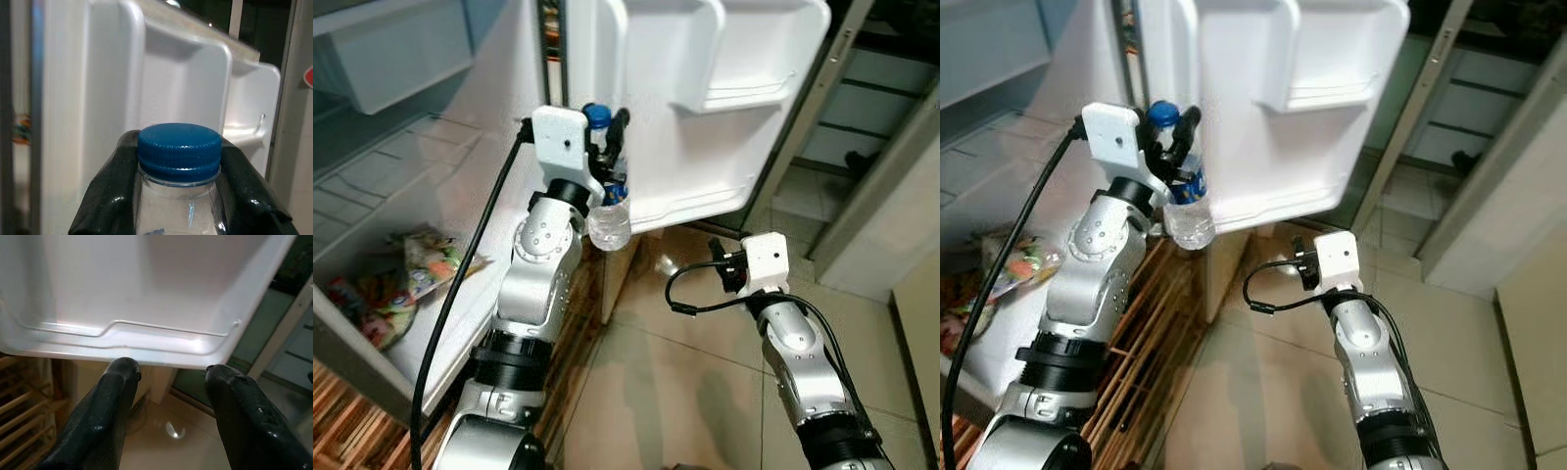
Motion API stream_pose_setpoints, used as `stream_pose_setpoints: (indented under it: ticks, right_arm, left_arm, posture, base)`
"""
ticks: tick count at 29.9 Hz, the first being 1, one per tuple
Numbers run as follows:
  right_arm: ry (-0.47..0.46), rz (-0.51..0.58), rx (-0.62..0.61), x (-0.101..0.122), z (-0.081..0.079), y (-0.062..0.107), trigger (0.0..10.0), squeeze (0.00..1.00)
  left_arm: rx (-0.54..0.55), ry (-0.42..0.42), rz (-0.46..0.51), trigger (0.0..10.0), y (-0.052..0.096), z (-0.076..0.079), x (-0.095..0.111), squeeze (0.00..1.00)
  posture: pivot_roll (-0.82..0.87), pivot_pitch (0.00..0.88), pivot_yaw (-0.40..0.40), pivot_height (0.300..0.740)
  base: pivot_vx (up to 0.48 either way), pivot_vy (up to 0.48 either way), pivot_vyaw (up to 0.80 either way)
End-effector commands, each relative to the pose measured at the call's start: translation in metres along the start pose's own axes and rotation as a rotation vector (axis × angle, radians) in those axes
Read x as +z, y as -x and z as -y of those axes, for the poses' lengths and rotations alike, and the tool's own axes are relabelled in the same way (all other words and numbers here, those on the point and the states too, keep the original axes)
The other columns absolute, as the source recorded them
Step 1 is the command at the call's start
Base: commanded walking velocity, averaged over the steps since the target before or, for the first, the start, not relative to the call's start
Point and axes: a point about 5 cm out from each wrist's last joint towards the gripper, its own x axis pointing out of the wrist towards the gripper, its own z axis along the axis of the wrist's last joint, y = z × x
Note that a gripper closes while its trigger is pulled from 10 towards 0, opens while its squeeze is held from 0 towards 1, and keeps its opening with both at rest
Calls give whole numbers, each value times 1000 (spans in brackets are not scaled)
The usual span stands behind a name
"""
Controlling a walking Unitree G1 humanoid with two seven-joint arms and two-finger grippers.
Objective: Restocking fridge
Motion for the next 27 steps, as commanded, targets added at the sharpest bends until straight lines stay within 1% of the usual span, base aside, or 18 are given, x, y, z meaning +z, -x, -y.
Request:
stream_pose_setpoints:
  ticks: [1, 2, 3, 7, 8, 10, 13, 14, 15, 18, 20, 21, 22, 23, 26, 27]
  right_arm:
    - [-1, 12, -18, 4, 5, 1, 10000, 0]
    - [3, 10, -21, 4, 5, 2, 10000, 0]
    - [-1, 1, -33, 3, 6, 1, 10000, 0]
    - [0, 3, -15, 5, 3, -2, 10000, 0]
    - [3, 4, -9, 5, 3, -2, 10000, 0]
    - [16, 7, -3, 10, 4, -5, 10000, 0]
    - [22, 11, -2, 11, 4, -8, 10000, 0]
    - [19, 14, -7, 11, 4, -8, 10000, 0]
    - [9, 17, -15, 11, 3, -8, 10000, 0]
    - [-2, 20, -14, 10, 0, -8, 10000, 0]
    - [-6, 20, -5, 10, -4, -8, 10000, 0]
    - [-8, 17, 1, 8, -6, -8, 10000, 0]
    - [-8, 17, 1, 8, -6, -8, 10000, 0]
    - [-16, 13, 5, 7, -9, -8, 10000, 0]
    - [-20, 16, 11, 7, -12, -8, 10000, 0]
    - [-19, 28, 0, 11, -10, -6, 10000, 0]
  left_arm:
    - [16, 21, 15, 10000, -1, 0, 4, 0]
    - [13, 36, 9, 10000, 1, 1, 2, 0]
    - [-21, 34, 9, 10000, 2, 5, -1, 0]
    - [-16, 17, 6, 10000, 1, 6, -4, 0]
    - [-10, 15, 5, 10000, 0, 6, -5, 0]
    - [24, 13, 9, 10000, -3, 1, -4, 0]
    - [32, 7, 11, 10000, -4, -1, -3, 0]
    - [53, -3, 15, 10000, -5, -5, -2, 0]
    - [81, -19, 16, 10000, -6, -9, -2, 0]
    - [133, -56, 12, 10000, -6, -19, -2, 0]
    - [161, -105, 2, 10000, -6, -25, -2, 0]
    - [186, -157, -12, 10000, -6, -30, -4, 0]
    - [186, -157, -12, 10000, -6, -30, -4, 0]
    - [205, -179, -23, 10000, -6, -34, -6, 0]
    - [200, -200, -34, 10000, -5, -36, -8, 0]
    - [190, -236, -59, 10000, 1, -40, -13, 0]
  posture:
    - [-125, 0, -26, 740]
    - [-126, 0, -26, 740]
    - [-126, 0, -48, 740]
    - [-129, 0, -61, 740]
    - [-128, 0, -66, 740]
    - [-129, 0, -68, 740]
    - [-133, 0, -60, 740]
    - [-133, 0, -48, 740]
    - [-131, 0, -40, 740]
    - [-127, 0, -32, 740]
    - [-124, 0, -25, 740]
    - [-116, 0, -21, 740]
    - [-116, 0, -21, 740]
    - [-113, 0, -13, 740]
    - [-112, 0, 1, 740]
    - [-118, 0, 17, 740]
  base:
    - [0, -480, 0]
    - [0, -480, 0]
    - [0, -469, 0]
    - [0, -469, 0]
    - [0, -469, 0]
    - [0, -469, 694]
    - [0, -469, 679]
    - [0, -450, 656]
    - [274, -390, 0]
    - [0, 0, 0]
    - [0, 0, 0]
    - [0, 0, 0]
    - [0, 0, 0]
    - [0, 0, 0]
    - [0, 0, 0]
    - [0, 0, 0]
